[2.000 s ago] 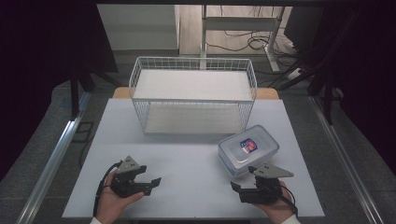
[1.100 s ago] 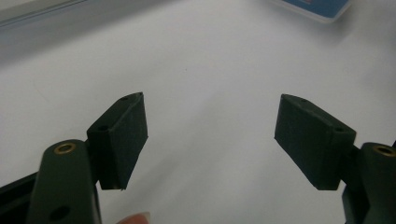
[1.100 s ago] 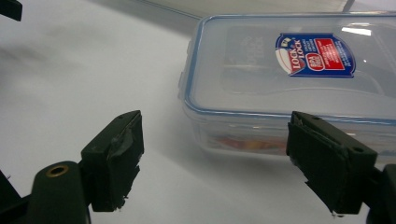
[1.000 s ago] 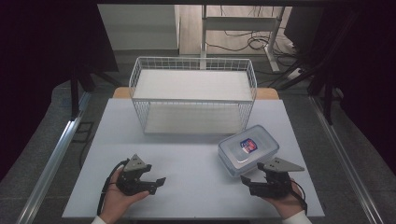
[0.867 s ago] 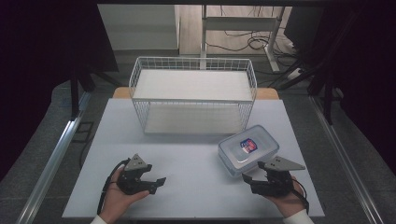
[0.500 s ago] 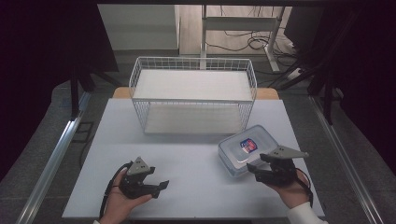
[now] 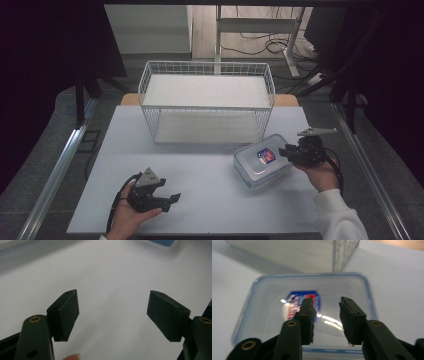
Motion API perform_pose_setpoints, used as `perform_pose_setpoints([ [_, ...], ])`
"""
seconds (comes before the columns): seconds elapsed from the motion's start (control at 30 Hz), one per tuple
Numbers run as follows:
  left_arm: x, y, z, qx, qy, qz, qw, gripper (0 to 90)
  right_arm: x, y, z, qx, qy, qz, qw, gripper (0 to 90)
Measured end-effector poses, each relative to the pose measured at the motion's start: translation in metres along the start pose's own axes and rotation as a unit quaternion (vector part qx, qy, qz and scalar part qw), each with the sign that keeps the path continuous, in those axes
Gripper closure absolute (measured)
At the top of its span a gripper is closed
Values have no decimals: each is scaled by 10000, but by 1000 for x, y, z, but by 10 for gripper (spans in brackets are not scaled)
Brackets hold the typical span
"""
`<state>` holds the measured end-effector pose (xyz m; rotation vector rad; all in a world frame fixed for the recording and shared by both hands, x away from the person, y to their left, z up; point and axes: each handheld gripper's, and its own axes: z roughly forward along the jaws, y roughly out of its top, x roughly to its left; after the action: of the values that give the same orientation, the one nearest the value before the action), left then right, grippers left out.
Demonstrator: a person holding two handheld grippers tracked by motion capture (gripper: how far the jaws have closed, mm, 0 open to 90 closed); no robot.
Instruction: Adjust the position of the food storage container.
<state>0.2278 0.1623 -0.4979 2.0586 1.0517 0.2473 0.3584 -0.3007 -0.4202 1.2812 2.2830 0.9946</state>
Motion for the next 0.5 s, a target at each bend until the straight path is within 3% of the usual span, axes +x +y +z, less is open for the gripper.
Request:
perform_pose_setpoints([
  [0.03, 0, 0, 0, 0, 0, 0, 10000, 256, 0, 0, 0, 0, 0, 0, 10000, 688],
  [0.07, 2, 0, 0, -2, 7, -22, 10000, 256, -9, 2, 1, -70, -72, 120, 9999, 763],
  [0.13, 2, 0, -1, -21, -2, -32, 10000, 256, -17, 4, 2, -83, -302, 123, 9994, 819],
  [0.17, 2, 0, -1, -21, -2, -32, 10000, 256, -17, 4, 2, -83, -302, 123, 9994, 819],
  [0.2, 2, 0, -1, -32, -6, -26, 10000, 256, -24, 5, 5, -1, -475, 56, 9989, 875],
  [0.3, 1, 0, -3, -49, 14, 19, 10000, 256, -36, 7, 11, 141, -683, 5, 9976, 888],
  [0.4, 0, -2, -4, -29, 31, 31, 10000, 256, -46, 6, 21, 459, -915, -246, 9944, 889],
  [0.5, 1, -3, -3, -14, 45, 11, 10000, 256, -52, 2, 31, 648, -878, -276, 9936, 889],
])
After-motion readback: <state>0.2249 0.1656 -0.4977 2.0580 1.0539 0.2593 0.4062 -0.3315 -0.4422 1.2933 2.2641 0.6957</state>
